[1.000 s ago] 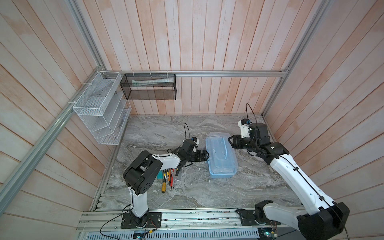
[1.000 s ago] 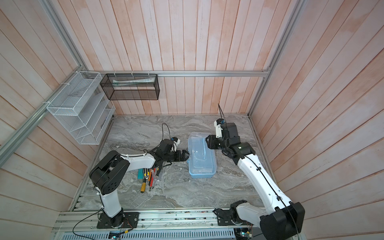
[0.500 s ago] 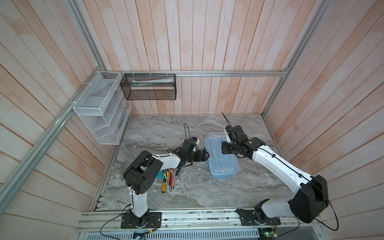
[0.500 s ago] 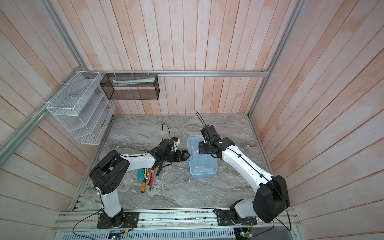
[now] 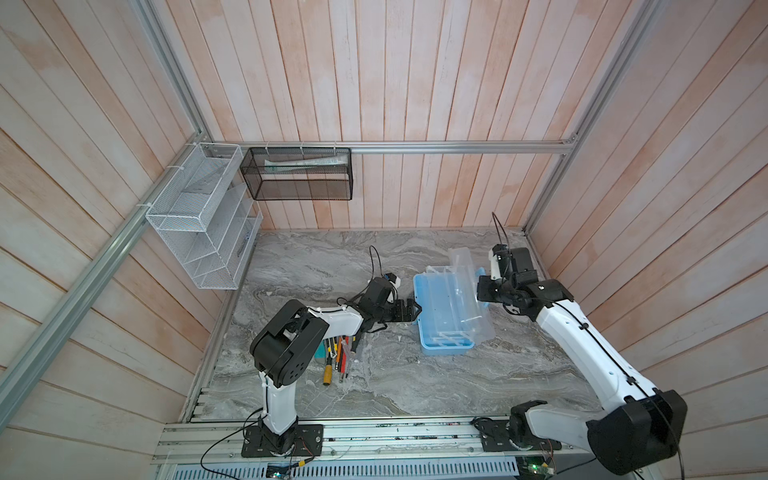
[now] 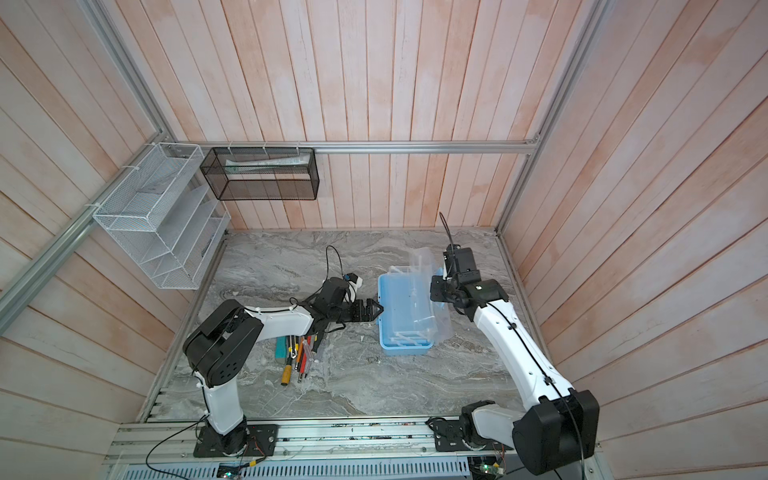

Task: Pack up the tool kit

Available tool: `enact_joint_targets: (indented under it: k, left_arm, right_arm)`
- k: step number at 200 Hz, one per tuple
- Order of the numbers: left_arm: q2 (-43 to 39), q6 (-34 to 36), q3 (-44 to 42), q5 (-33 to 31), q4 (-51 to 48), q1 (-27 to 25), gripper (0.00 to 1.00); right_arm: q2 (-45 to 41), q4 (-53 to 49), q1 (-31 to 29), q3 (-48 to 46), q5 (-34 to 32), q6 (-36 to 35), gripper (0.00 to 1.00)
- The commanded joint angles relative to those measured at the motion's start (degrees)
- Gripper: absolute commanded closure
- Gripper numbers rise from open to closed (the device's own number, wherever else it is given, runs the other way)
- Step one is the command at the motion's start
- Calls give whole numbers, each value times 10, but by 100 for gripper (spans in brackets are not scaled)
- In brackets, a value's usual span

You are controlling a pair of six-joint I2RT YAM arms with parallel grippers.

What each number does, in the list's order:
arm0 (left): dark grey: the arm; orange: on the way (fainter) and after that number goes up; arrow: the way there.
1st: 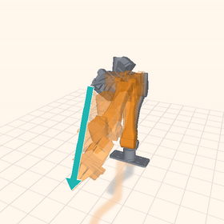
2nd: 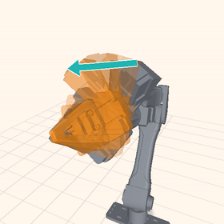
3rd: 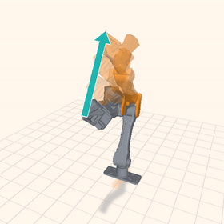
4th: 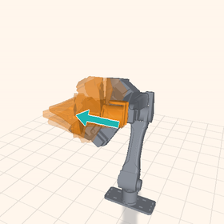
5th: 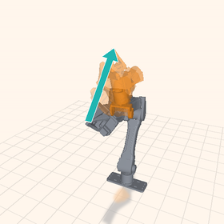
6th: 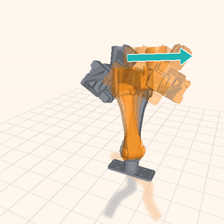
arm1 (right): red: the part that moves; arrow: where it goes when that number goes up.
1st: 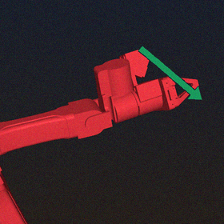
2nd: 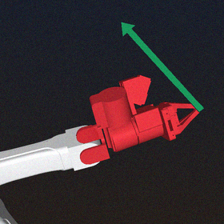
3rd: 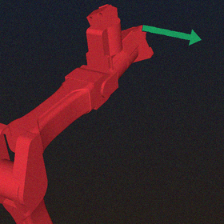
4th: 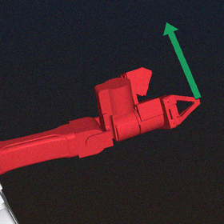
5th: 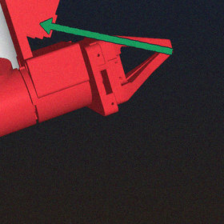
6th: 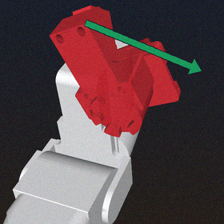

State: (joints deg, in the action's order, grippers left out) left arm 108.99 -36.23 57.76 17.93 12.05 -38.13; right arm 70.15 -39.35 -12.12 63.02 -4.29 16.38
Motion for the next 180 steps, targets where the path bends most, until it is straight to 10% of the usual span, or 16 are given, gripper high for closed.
enact_joint_targets:
  k: [1,77,180]
  left_arm:
    - [24,12,-17,-28,-67,5,2]
    - [27,28,-10,-17,-77,8,2]
    - [-4,30,-4,-7,-46,5,2]
  right_arm:
    - [-4,-31,57,-29,-35,-12,100]
    - [-45,-14,150,-64,-19,4,51]
    - [-58,-27,163,8,-20,-14,49]
